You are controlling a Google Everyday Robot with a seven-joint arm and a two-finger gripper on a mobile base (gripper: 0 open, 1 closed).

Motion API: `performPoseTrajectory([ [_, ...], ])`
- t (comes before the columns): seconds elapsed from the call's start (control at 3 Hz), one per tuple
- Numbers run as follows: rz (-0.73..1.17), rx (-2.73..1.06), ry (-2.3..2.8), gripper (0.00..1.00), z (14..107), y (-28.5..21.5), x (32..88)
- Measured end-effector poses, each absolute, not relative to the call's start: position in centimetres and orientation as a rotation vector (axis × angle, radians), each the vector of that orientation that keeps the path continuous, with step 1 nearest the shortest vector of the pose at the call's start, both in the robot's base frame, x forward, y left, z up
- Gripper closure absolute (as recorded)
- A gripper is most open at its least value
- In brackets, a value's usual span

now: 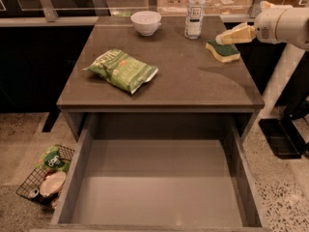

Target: Place sponge into top drawer

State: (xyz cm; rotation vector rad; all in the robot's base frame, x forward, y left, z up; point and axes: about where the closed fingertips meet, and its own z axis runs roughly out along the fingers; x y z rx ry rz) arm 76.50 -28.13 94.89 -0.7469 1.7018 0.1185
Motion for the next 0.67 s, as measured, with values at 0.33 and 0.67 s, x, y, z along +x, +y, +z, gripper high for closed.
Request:
performPoseTrajectory([
  [0.33, 0.161, -0.678, 1.75, 0.0, 92.3, -29.4, 79.2],
  [0.67, 0.215, -0.61, 1.777, 0.0, 90.0, -30.3, 80.1],
])
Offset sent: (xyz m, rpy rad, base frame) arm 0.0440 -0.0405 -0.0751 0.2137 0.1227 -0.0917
